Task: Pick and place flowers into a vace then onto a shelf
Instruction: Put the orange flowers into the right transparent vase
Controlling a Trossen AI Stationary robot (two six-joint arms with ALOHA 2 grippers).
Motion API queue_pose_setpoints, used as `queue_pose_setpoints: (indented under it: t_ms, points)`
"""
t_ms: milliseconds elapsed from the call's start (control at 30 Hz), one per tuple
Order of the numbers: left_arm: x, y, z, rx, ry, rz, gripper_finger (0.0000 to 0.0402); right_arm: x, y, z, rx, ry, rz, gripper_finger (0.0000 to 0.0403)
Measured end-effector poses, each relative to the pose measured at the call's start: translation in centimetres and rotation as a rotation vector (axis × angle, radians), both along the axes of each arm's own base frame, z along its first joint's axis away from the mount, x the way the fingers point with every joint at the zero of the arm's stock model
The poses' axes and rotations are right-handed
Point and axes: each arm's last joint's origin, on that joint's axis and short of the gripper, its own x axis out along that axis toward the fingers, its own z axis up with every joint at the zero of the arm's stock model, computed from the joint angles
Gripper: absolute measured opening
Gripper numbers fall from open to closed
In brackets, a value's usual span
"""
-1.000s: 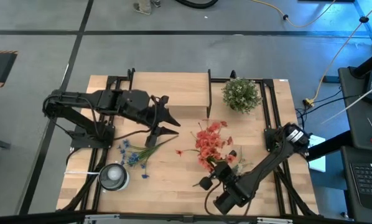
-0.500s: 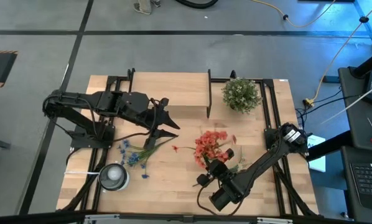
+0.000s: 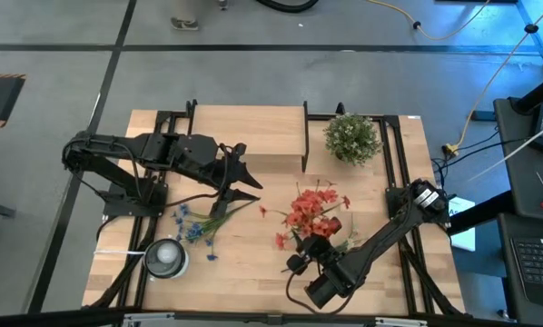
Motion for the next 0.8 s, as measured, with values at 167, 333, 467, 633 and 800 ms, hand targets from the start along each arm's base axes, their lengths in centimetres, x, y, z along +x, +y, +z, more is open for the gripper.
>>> queue_pose_setpoints:
  t_ms: [167,333,467,633,800]
  points:
    - [0.0,0.0,0.0,0.001,0.000,0.000,0.0127,0.0,0.1,0.5,0.051,0.049,0.003,0.0207]
    - [0.0,0.0,0.0,0.016,-0.001,-0.007,0.0127,0.1,0.5,1.8,0.119,0.094,0.010,0.0247]
    - [0.0,0.0,0.0,0.017,0.001,-0.007,0.0127,-0.1,0.7,3.0,0.148,0.146,0.017,0.0260]
    - [-0.1,0.0,-0.2,0.019,0.015,-0.007,0.0127,-0.4,1.3,3.9,0.241,0.207,0.034,0.0261]
    - [-0.3,0.1,-0.6,0.029,0.065,0.000,0.0127,-1.3,2.7,4.2,0.418,0.255,0.037,0.0261]
